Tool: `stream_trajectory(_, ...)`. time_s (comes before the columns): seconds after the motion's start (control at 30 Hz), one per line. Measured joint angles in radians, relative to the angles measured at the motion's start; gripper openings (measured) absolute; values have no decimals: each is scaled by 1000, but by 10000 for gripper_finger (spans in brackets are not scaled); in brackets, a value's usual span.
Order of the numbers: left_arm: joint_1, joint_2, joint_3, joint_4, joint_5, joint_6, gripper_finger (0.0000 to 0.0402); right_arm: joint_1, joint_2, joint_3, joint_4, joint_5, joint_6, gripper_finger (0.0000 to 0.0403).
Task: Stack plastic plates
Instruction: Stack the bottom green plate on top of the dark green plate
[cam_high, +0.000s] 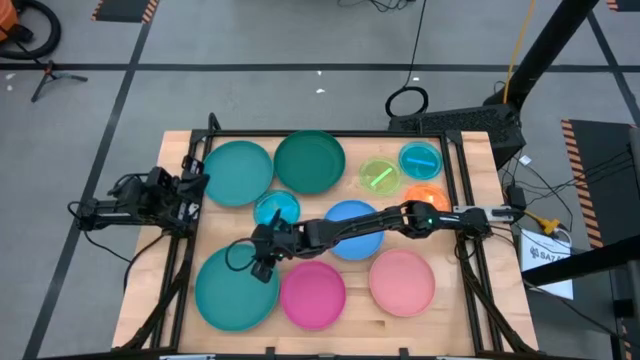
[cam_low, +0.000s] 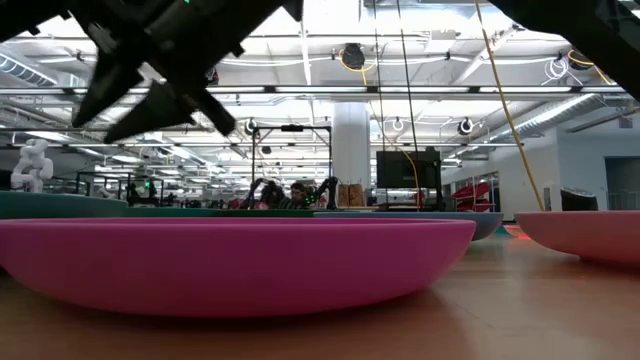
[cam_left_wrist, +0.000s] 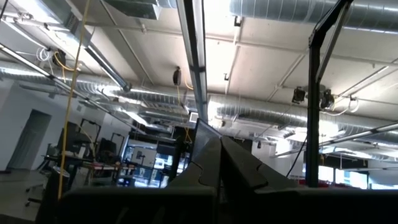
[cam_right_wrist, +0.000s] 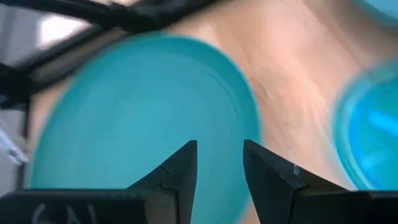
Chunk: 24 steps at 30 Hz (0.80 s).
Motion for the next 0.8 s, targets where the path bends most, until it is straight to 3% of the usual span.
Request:
stream_trajectory(0.27, 0, 0, 0, -1, 0, 2, 10, 10, 6, 0, -96, 18, 65, 127)
stream_trajectory(0.6, 0, 0, 0, -2, 0, 3, 10, 11, 20, 0, -116, 20, 106, 194)
stream_trajectory(0.8, 0, 0, 0, -7, 1, 4, 10, 11, 44, 0, -150, 18, 158, 195)
